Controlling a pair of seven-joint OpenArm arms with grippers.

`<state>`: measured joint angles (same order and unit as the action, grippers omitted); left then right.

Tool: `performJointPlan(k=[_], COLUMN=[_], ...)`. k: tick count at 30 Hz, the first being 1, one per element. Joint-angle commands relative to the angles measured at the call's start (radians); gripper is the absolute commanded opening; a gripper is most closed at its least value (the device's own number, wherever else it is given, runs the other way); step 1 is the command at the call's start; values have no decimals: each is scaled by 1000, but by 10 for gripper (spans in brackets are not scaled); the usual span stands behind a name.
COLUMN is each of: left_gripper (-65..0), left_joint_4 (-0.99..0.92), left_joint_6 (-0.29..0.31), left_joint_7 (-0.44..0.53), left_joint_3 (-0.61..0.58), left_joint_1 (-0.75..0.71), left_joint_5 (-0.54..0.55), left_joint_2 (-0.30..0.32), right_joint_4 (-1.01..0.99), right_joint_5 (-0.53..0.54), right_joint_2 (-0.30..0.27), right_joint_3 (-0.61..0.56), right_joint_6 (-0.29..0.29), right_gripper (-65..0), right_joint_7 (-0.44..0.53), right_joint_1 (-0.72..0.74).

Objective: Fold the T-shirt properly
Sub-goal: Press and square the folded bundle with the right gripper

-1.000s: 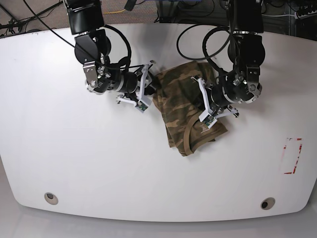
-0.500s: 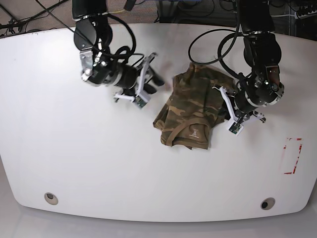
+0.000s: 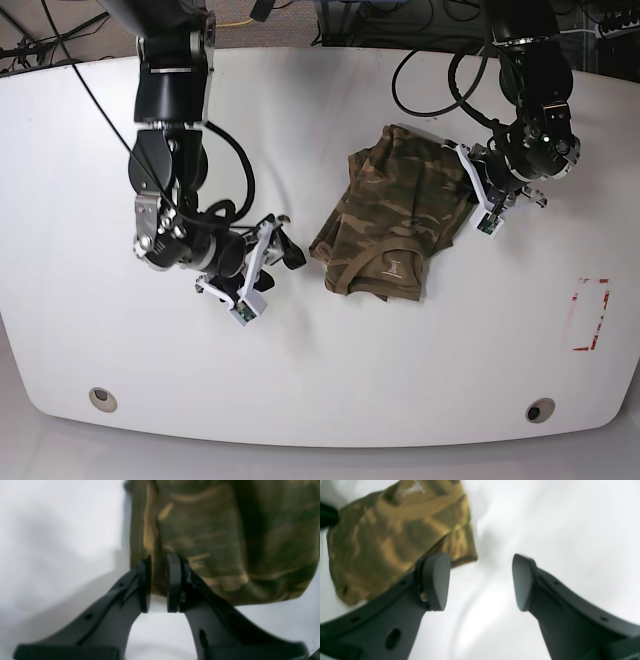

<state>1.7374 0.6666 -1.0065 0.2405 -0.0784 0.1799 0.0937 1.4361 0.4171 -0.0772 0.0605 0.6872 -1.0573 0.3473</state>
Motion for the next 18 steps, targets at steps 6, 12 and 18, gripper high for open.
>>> performJointPlan(k=[6,12,18], left_gripper=[-564,-564,-564], left_joint_4=[0,3,2], left_joint_6=[0,0,0], left_joint_7=[15,15,15], left_joint_3=[1,1,-5], left_joint_1=[-21,-59,-68], left_joint_5=[13,13,13], left_joint_2=[-16,-45,-51], right_joint_4=[-150,-229,-326], right_joint_5=[29,142,168], right_joint_2=[66,90,115], right_joint_3=[0,-1,-8], right_joint_6=[11,11,11], right_gripper=[-279,-279,-279], right_joint_7=[22,22,76], right_joint_1=[123,135,138])
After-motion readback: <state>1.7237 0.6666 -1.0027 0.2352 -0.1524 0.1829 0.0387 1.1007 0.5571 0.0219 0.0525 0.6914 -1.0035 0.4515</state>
